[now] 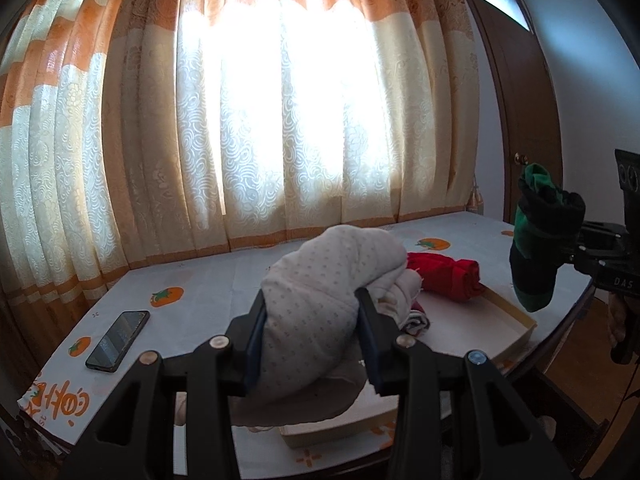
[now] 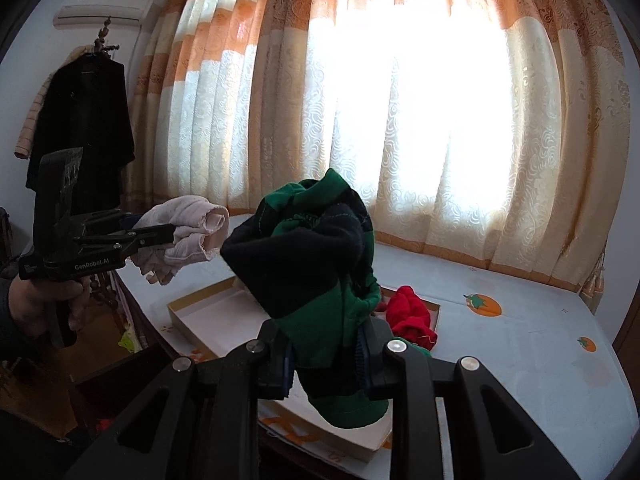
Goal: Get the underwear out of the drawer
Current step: 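Carry both held items over the cardboard tray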
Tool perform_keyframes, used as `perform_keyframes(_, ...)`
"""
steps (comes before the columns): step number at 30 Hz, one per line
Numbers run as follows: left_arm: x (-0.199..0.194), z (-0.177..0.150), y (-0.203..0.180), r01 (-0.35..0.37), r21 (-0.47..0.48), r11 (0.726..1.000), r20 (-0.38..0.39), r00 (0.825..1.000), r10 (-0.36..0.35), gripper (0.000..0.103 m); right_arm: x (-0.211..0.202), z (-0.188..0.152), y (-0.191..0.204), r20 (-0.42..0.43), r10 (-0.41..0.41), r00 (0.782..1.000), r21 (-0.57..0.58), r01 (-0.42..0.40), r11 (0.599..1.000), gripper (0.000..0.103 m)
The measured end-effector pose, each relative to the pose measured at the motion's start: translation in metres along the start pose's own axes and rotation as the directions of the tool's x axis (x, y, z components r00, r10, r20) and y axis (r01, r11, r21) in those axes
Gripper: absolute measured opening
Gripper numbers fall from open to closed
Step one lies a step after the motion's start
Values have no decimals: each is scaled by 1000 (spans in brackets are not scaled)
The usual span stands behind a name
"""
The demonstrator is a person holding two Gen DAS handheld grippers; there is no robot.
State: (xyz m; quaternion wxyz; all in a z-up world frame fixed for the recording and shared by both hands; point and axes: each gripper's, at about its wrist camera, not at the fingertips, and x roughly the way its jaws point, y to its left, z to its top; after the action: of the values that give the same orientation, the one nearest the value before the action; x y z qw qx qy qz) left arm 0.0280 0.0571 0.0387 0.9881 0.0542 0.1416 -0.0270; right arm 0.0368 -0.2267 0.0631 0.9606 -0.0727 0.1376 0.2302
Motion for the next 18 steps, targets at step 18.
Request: perform_keyframes(18,53,-5,-1,1,-93,996,-114,993,-12,40,62,-4,-28,-227,6,974,124,22,992,26)
